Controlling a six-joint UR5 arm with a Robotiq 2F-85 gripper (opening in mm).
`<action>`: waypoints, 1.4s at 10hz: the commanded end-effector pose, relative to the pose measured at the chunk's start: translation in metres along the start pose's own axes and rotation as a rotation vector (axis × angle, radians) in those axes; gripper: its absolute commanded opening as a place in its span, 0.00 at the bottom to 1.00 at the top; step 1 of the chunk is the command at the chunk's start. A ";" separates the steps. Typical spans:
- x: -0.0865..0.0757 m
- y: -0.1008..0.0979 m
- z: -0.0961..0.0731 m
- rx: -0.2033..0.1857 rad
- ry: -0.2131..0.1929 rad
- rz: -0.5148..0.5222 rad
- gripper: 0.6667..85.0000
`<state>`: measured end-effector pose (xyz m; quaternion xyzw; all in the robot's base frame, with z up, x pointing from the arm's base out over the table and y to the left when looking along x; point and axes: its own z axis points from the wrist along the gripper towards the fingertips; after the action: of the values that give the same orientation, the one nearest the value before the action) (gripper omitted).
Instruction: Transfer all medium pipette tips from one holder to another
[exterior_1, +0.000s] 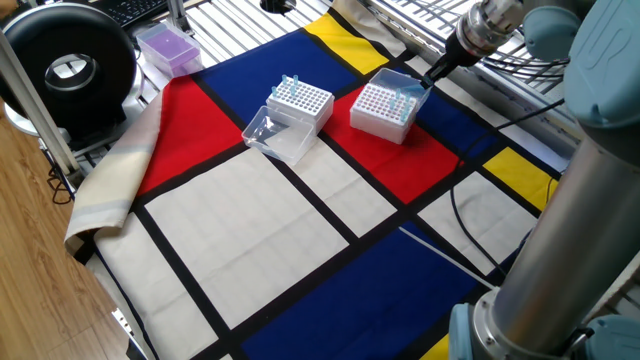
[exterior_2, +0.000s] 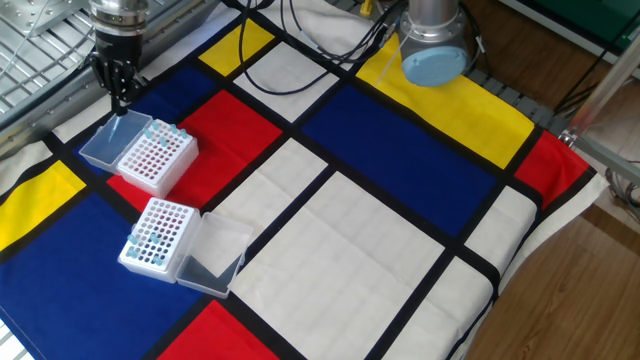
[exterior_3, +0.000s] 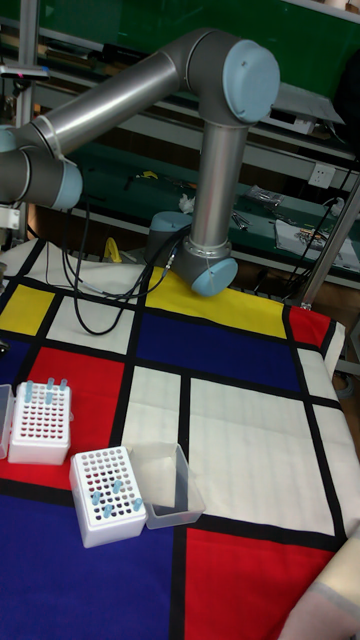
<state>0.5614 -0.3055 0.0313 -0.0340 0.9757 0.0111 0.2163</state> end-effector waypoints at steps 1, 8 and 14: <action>-0.003 -0.006 -0.003 0.021 -0.003 0.015 0.01; -0.012 -0.004 -0.008 0.070 0.038 0.041 0.01; -0.005 -0.002 -0.025 0.134 0.149 0.105 0.01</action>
<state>0.5600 -0.3073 0.0487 0.0128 0.9858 -0.0378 0.1630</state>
